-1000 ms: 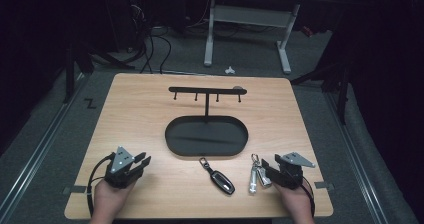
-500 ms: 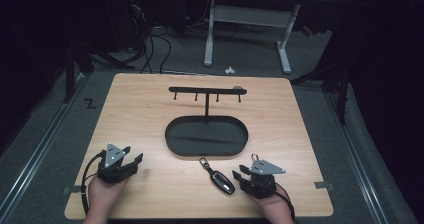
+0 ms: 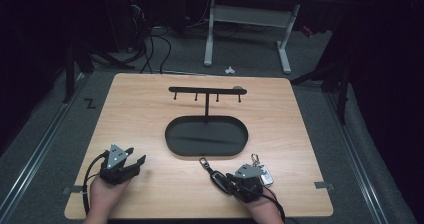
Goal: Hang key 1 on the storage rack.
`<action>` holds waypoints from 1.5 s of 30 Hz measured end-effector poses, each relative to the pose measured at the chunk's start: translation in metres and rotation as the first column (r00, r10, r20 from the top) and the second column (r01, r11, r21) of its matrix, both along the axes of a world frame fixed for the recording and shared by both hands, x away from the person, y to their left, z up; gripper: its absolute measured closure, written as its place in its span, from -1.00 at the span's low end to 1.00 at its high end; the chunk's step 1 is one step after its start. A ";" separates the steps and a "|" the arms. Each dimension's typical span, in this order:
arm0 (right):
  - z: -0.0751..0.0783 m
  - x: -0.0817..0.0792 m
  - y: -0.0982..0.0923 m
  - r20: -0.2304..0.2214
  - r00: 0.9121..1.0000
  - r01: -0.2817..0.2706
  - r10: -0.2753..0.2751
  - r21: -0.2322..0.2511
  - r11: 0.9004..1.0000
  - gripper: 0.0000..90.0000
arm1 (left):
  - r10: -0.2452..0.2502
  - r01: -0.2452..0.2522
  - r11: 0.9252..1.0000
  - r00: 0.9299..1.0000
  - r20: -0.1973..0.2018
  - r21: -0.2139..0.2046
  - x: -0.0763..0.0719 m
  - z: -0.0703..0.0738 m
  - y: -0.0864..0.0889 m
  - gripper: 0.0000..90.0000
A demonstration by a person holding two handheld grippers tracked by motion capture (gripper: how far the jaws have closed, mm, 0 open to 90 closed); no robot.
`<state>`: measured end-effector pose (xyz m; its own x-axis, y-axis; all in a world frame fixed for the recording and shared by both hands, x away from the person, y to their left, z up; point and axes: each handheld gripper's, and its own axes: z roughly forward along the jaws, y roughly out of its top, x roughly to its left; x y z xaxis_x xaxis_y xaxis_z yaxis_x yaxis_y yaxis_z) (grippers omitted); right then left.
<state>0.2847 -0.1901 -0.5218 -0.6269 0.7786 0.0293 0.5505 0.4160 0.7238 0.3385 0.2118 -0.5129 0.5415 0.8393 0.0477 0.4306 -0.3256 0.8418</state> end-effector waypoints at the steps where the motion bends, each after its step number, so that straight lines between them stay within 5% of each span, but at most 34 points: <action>1: 0.000 0.000 0.000 0.000 1.000 -0.001 0.001 -0.004 1.000 0.74 | -0.001 0.001 1.000 1.000 0.000 0.001 0.000 0.000 0.000 0.02; 23: 0.005 -0.007 -0.054 0.016 0.988 0.153 -0.153 -0.009 0.988 0.75 | -0.028 0.028 1.000 1.000 -0.002 -0.004 0.002 0.000 -0.007 0.01; 27: 0.006 -0.007 -0.055 0.019 0.987 0.157 -0.157 0.010 0.988 0.71 | -0.031 0.030 1.000 1.000 -0.006 -0.007 0.002 0.000 -0.006 0.00; 36: 0.013 -0.001 -0.051 -0.001 0.992 0.123 -0.123 0.053 0.991 0.26 | -0.029 0.029 1.000 1.000 -0.008 -0.012 0.000 0.000 -0.007 -0.01; 41: 0.019 0.008 -0.045 -0.011 0.996 0.092 -0.092 0.005 0.996 0.16 | -0.012 0.012 1.000 1.000 -0.002 -0.013 -0.001 0.000 -0.006 -0.07; 45: 0.023 0.017 -0.036 -0.067 0.995 0.075 -0.078 -0.045 0.996 0.11 | -0.012 0.012 0.999 1.000 0.000 -0.031 -0.001 0.001 -0.005 -0.10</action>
<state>0.3016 -0.2260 -0.4991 -0.5633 0.8255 0.0357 0.6295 0.4007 0.6657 0.3379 0.2071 -0.5123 0.5513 0.8340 0.0220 0.4270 -0.3047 0.8514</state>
